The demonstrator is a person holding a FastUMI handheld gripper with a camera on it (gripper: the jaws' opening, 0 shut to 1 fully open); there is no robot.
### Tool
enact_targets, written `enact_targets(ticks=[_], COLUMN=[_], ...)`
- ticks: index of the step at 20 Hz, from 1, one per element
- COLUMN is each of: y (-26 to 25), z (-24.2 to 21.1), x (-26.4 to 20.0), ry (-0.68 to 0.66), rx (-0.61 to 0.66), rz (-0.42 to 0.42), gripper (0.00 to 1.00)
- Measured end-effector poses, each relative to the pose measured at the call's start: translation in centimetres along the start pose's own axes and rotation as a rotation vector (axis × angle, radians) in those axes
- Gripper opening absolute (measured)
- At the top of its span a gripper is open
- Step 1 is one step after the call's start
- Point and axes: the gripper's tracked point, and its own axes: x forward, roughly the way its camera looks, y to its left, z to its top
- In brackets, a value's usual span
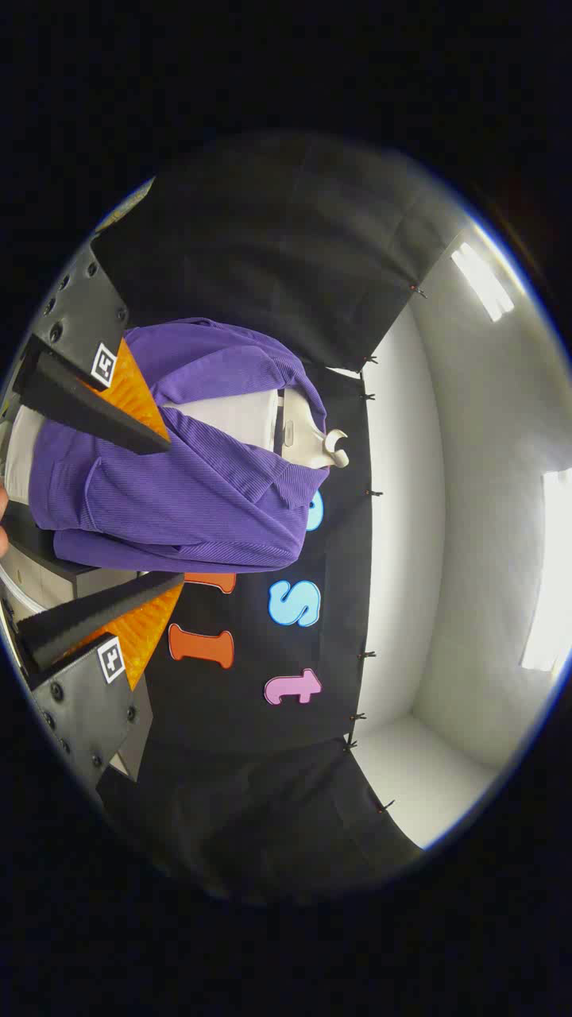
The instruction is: Iron the clothes twice with a garment steamer, once on the left side and once on the right side.
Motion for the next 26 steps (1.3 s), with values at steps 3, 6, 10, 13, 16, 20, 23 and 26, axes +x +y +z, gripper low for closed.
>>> enact_targets(ticks=[3, 6, 10, 13, 16, 20, 23, 26], y=[0.0, -0.1, -0.1, -0.1, 0.2, 0.2, 0.4, 0.2], z=[-0.1, -0.2, -0.1, 0.0, 0.0, -0.2, -0.4, -0.3], x=[0.2, 0.3, 0.6, 0.5, 0.8, 0.9, 1.1, 1.6], ry=[0.005, 0.006, 0.005, 0.001, 0.001, 0.004, 0.011, 0.014], rx=[0.005, 0.003, 0.006, 0.005, 0.001, 0.004, 0.008, 0.007], rz=[0.002, -0.005, -0.004, -0.002, 0.000, 0.001, 0.003, -0.001], gripper=[0.98, 0.98, 0.98, 0.98, 0.98, 0.98, 0.98, 0.98])
